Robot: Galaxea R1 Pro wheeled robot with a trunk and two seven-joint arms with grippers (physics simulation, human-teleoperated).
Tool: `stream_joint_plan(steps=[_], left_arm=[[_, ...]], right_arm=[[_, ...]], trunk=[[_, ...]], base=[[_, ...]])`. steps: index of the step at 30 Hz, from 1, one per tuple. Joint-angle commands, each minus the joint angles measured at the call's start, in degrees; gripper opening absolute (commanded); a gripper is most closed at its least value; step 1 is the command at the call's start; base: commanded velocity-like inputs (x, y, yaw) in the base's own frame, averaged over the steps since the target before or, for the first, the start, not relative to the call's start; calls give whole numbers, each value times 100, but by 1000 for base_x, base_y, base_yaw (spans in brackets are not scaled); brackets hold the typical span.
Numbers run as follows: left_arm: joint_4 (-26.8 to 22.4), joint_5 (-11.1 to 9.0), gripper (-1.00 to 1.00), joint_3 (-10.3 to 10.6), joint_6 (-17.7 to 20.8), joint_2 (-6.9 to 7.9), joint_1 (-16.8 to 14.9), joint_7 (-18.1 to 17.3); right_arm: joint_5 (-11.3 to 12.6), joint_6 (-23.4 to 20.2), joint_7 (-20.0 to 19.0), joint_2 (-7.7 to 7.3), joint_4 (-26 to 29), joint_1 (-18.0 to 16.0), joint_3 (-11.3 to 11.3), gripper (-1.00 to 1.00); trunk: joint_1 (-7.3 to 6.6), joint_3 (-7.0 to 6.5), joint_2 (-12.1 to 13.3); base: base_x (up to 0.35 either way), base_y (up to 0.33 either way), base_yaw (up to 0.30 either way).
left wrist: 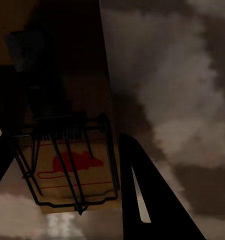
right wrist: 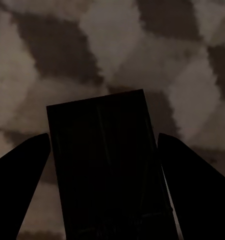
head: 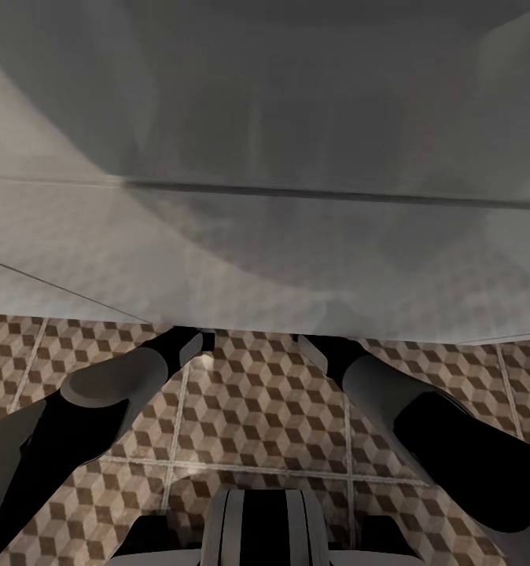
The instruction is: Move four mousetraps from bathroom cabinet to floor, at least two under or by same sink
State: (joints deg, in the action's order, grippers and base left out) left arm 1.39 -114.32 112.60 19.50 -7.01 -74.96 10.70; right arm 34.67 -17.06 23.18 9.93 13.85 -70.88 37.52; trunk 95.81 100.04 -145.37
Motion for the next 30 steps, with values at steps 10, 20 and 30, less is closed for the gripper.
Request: stream_joint_plan(steps=[10,20,30], left_arm=[[-7,-56,-100,-2,19,-11,-1,2],[0,-57,100,-2,3,-4,-1,2],[0,-56,100,-2,-33,-8,-1,2]], right_arm=[[-8,-10,37,0,51,-136,72,-100],[-13,-8,37,0,65,-129,72,-100],[-13,0,37,0,65,-128,72,-100]], trunk=[[-1,2,-1],[-1,2,-1],[-1,2,-1]], base=[[0,0,0],[0,0,0],[0,0,0]])
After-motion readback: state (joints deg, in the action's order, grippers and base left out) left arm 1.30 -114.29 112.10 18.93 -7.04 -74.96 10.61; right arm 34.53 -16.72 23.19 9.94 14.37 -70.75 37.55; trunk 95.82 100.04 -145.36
